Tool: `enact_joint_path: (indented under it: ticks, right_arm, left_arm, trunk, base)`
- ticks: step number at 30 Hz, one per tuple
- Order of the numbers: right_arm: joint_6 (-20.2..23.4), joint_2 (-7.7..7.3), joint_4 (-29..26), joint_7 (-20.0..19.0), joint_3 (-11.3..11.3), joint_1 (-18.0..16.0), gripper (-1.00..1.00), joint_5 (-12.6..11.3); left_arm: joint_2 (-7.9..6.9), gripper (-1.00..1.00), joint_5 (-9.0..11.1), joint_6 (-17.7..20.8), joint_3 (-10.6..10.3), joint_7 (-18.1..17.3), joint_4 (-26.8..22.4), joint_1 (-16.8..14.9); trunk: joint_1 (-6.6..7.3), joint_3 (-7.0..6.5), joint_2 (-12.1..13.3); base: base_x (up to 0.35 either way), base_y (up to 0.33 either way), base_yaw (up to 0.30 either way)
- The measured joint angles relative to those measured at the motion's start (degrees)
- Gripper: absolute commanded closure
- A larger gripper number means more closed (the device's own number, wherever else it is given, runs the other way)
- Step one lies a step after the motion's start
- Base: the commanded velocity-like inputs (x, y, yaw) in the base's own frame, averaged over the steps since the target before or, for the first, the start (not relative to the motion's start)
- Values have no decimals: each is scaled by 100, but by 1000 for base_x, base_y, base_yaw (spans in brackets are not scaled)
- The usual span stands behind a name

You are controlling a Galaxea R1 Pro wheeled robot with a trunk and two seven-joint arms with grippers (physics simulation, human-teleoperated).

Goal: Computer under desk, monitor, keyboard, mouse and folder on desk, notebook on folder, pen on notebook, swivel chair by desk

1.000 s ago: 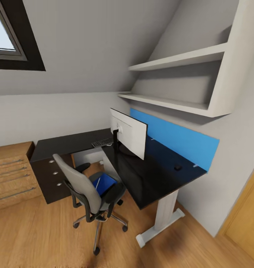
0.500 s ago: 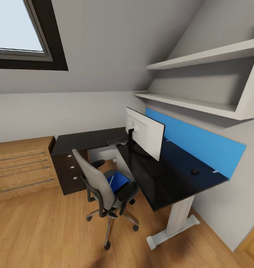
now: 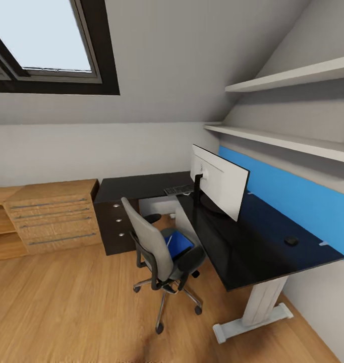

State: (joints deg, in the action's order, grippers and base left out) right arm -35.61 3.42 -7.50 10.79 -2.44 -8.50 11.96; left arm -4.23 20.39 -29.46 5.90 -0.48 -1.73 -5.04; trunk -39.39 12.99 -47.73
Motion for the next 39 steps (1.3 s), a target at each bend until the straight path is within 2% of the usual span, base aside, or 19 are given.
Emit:
enact_joint_path:
  ticks: [11,20,22,25,30,39]
  right_arm:
    - [-18,-17,0,1,-3,0,-100,0]
    - [-24,-19,0,-1,4,0,-100,7]
    - [-23,-19,-1,-1,4,1,-100,8]
    - [-23,-19,-2,-3,4,1,-100,9]
    - [-27,-33,-6,-8,-2,1,-100,9]
    - [-41,-74,-4,-9,-4,1,-100,15]
  left_arm:
    - [0,-100,-1,1,-2,0,1,0]
    - [-3,-100,7,-1,8,13,2,0]
    - [-4,-100,40,-6,67,32,-12,-1]
    - [14,-100,203,-5,316,37,-151,-1]
    - [22,-100,299,-3,482,45,-238,-2]
    - [42,-100,317,34,511,45,-261,-2]
  trunk:
    - [0,28,0]
    - [0,56,0]
    - [0,61,0]
    - [0,64,-1]
    - [-109,155,-200]
    - [-307,317,-561]
  base:
    - [0,-3,271]
    - [0,-121,250]
    - [0,-18,83]
    - [0,-7,32]
    - [0,-2,10]
    - [0,0,1]
